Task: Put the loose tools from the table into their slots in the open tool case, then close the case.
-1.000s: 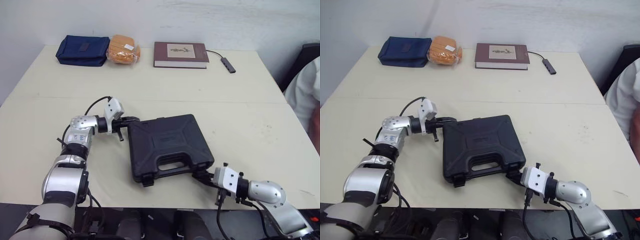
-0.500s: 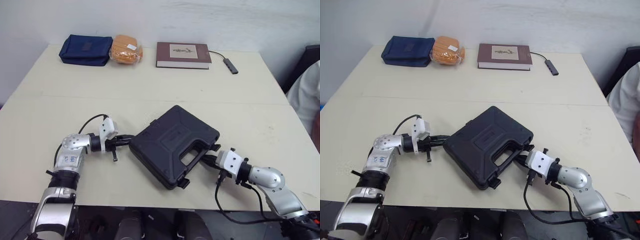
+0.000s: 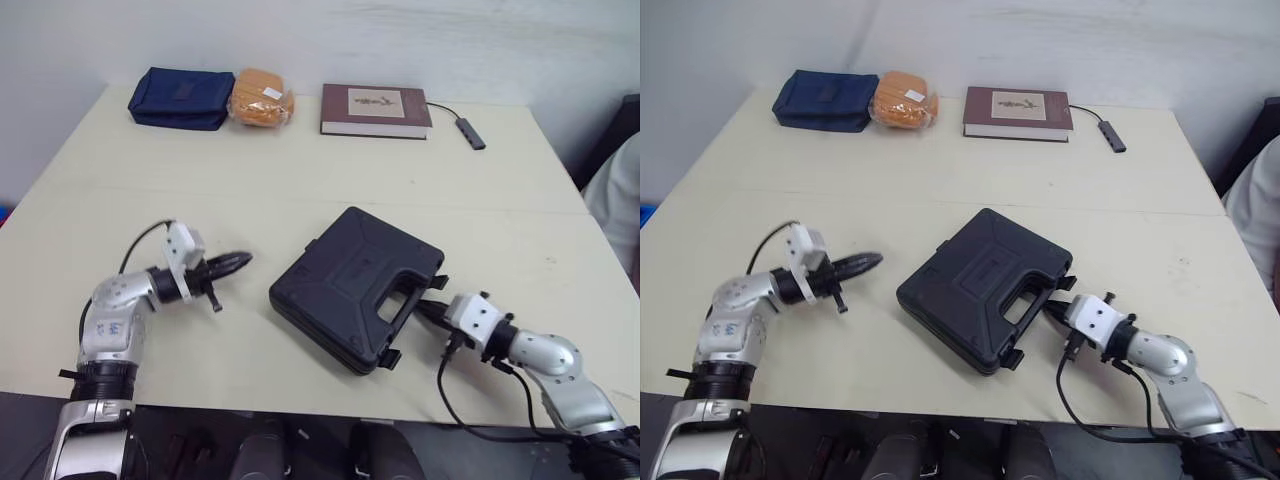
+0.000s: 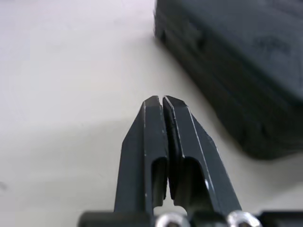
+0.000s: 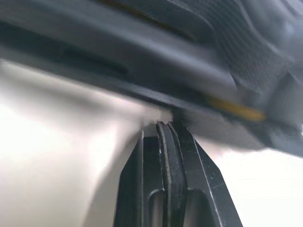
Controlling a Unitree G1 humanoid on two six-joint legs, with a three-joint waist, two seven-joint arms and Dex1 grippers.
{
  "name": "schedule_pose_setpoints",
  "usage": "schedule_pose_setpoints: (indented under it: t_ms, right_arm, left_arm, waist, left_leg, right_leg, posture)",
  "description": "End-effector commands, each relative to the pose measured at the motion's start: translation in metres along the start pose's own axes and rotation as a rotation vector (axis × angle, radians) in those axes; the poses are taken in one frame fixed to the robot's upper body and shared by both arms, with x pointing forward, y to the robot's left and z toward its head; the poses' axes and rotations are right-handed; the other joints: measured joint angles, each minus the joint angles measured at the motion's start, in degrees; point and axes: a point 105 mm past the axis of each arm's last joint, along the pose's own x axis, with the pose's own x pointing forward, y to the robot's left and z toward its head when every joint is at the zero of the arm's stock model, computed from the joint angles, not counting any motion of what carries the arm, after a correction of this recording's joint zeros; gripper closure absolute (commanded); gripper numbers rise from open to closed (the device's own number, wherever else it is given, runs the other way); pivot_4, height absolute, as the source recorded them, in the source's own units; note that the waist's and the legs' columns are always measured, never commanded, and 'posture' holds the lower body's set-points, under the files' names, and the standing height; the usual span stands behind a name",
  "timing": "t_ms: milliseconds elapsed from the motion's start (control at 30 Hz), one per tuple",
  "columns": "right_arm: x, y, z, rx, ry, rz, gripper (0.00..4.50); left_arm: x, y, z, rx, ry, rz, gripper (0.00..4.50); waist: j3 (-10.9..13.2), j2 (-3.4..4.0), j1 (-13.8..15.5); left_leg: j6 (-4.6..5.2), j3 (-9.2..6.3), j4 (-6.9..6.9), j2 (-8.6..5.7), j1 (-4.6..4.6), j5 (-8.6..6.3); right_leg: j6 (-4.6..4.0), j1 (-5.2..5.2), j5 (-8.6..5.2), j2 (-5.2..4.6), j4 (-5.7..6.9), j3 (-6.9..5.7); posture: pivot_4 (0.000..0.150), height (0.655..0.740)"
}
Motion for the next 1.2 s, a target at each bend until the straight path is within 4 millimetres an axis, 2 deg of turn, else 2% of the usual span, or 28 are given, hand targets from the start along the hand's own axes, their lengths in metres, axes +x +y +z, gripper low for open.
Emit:
schedule_pose_setpoints:
  t_ms: [33,133,267,433,567,700,833,1033,1100,1200]
  right_arm:
    - [-0.016,-0.005,-0.015,0.022,0.083,-0.044,4.50]
    - [-0.020,-0.004,-0.013,0.029,0.088,-0.051,4.50]
    - [-0.033,-0.003,-0.010,0.087,0.082,-0.129,4.50]
    - [-0.037,-0.008,-0.010,0.143,0.083,-0.234,4.50]
    - [-0.037,-0.007,-0.002,0.186,0.059,-0.275,4.50]
    - [-0.039,-0.011,0.002,0.221,0.051,-0.331,4.50]
    - [-0.037,-0.017,0.007,0.251,0.032,-0.367,4.50]
    - [-0.033,-0.017,0.009,0.275,0.010,-0.371,4.50]
    - [-0.029,-0.017,0.012,0.285,-0.003,-0.372,4.50]
    - [-0.023,-0.017,0.019,0.303,-0.032,-0.375,4.50]
  left_arm:
    - [0.022,-0.016,0.047,0.085,-0.108,-0.108,4.45]
    - [0.034,-0.025,0.059,0.104,-0.118,-0.157,4.45]
    - [0.087,-0.066,0.076,0.165,-0.140,-0.366,4.45]
    - [0.128,-0.084,0.065,0.188,-0.074,-0.398,4.45]
    - [0.157,-0.109,0.048,0.204,-0.022,-0.437,4.45]
    - [0.186,-0.118,0.033,0.193,0.072,-0.360,4.45]
    - [0.204,-0.132,0.035,0.198,0.050,-0.390,4.45]
    - [0.221,-0.140,0.037,0.204,0.059,-0.416,4.45]
    - [0.224,-0.137,0.026,0.203,0.124,-0.408,4.45]
    - [0.218,-0.133,-0.011,0.207,0.269,-0.407,4.45]
  waist:
    - [0.0,0.00,0.2]
    - [0.0,0.03,0.0]
    - [0.0,0.07,0.6]
    - [0.0,0.08,0.0]
    - [0.0,0.17,-0.1]
    - [0.1,0.20,0.1]
    - [0.1,0.20,0.1]
    - [0.1,0.20,0.1]
    - [0.1,0.20,0.1]
    - [0.1,0.22,0.0]
  left_leg:
    - [0.01,0.00,0.00,-0.02,-0.04,0.00]
    - [0.27,0.08,-0.07,-0.04,-0.03,0.12]
    - [0.28,0.06,-0.08,0.02,-0.08,0.19]
    - [0.36,0.15,-0.04,0.00,-0.14,0.19]
    - [0.33,0.23,-0.09,0.09,-0.06,0.20]
    - [0.35,0.20,-0.07,0.09,-0.13,0.19]
    - [0.41,0.16,-0.03,0.08,-0.19,0.16]
    - [0.42,0.11,-0.08,0.10,-0.24,0.15]
    - [0.43,0.11,-0.05,0.09,-0.24,0.14]
    - [0.54,0.14,-0.05,0.09,-0.22,0.08]
  right_leg:
    - [0.04,0.01,0.02,0.00,-0.06,-0.02]
    - [0.08,0.05,0.05,0.08,-0.17,0.02]
    - [0.09,0.01,0.05,0.38,-0.18,-0.01]
    - [0.15,-0.02,0.08,0.61,-0.24,0.09]
    - [0.13,-0.08,0.07,0.63,-0.20,0.07]
    - [0.12,-0.14,0.07,0.61,-0.19,0.10]
    - [0.12,-0.15,0.07,0.56,-0.22,0.12]
    - [0.12,-0.16,0.07,0.54,-0.30,0.06]
    - [0.12,-0.16,0.07,0.56,-0.30,0.00]
    - [0.12,-0.16,0.07,0.54,-0.29,-0.07]
  posture:
    - [0.150,0.7400]
    - [0.150,0.7400]
    - [0.150,0.7400]
    - [0.150,0.7400]
    - [0.150,0.7400]
    - [0.150,0.7400]
    - [0.150,0.7400]
    - [0.150,0.7400]
    - [0.150,0.7400]
    - [0.150,0.7400]
